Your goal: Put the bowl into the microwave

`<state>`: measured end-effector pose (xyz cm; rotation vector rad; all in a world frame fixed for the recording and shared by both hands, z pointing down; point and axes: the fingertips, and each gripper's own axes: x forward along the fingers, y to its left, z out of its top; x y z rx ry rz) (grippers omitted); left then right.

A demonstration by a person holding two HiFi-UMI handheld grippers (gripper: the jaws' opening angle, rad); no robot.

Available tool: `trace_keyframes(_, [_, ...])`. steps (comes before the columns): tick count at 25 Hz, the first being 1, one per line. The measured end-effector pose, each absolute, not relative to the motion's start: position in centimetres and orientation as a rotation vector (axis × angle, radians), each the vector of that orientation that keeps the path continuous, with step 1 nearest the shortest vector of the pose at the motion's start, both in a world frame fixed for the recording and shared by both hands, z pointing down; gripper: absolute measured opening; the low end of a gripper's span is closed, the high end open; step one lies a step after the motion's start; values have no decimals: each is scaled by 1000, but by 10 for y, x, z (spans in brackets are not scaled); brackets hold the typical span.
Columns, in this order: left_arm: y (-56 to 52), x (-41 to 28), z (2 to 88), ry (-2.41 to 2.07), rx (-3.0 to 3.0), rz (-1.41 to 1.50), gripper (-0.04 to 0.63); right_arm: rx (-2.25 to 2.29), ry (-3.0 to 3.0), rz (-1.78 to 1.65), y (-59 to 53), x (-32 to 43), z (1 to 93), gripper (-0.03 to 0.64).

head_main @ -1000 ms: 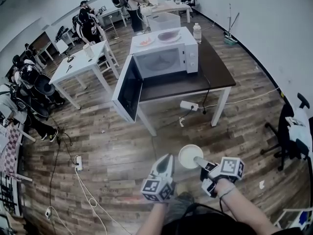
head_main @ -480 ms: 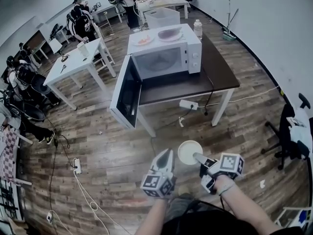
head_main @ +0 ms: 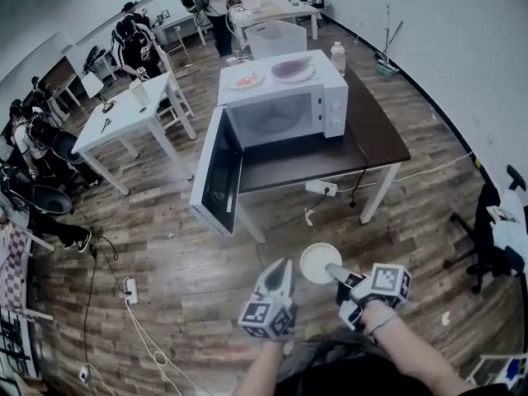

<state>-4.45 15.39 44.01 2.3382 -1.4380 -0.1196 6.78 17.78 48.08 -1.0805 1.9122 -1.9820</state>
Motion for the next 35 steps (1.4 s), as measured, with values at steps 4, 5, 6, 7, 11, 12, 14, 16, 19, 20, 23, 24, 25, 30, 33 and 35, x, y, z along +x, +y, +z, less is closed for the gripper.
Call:
trace_keyframes(4, [146,-46,443,-1441,2328,-117,0,-1070,1911,-1985,167,65,481,137])
trace_keyframes(5, [144,-46,443,-1443,2325,-117,0,-1071,1911,-1985,164,65,481,137])
trace_keyframes(6, [142,-47,444,-1444,2323,-118,0,-1072,1910,-1986,162,65,482,137])
trace_keyframes(7, [139,-47,444,-1445,2322,-119,0,-1073,1907,-1989,158,64,482,137])
trace_keyframes(11, [125,-47,443,-1449,2323,-123,0,-1067,1906,-1986,143,64,483,137])
trace_keyframes(12, [121,-48,443,-1452,2324,-122,0,-1062,1905,-1987,139,63,483,137])
trace_keyframes(14, [114,-49,443,-1455,2324,-118,0,-1050,1904,-1992,132,61,483,137])
trace_keyframes(16, [104,-49,444,-1458,2323,-114,0,-1045,1903,-1999,122,59,484,137])
trace_keyframes(19, [89,-50,445,-1464,2321,-109,0,-1045,1909,-2005,106,58,486,137])
trace_keyframes(20, [83,-51,445,-1466,2320,-108,0,-1047,1911,-2009,101,58,486,137])
trace_keyframes(23, [68,-52,444,-1469,2319,-108,0,-1048,1919,-2020,88,58,488,137])
trace_keyframes(24, [63,-52,444,-1469,2320,-110,0,-1047,1921,-2023,83,57,488,137])
trace_keyframes(25, [58,-53,444,-1469,2320,-111,0,-1044,1924,-2025,78,56,488,137])
trace_keyframes(30, [35,-53,447,-1471,2312,-106,0,-1026,1938,-2038,55,54,491,137])
trace_keyframes(33, [21,-51,450,-1467,2311,-102,0,-1018,1949,-2046,41,53,492,137])
trace_keyframes(35, [11,-51,450,-1469,2311,-102,0,-1008,1964,-2051,33,52,491,137])
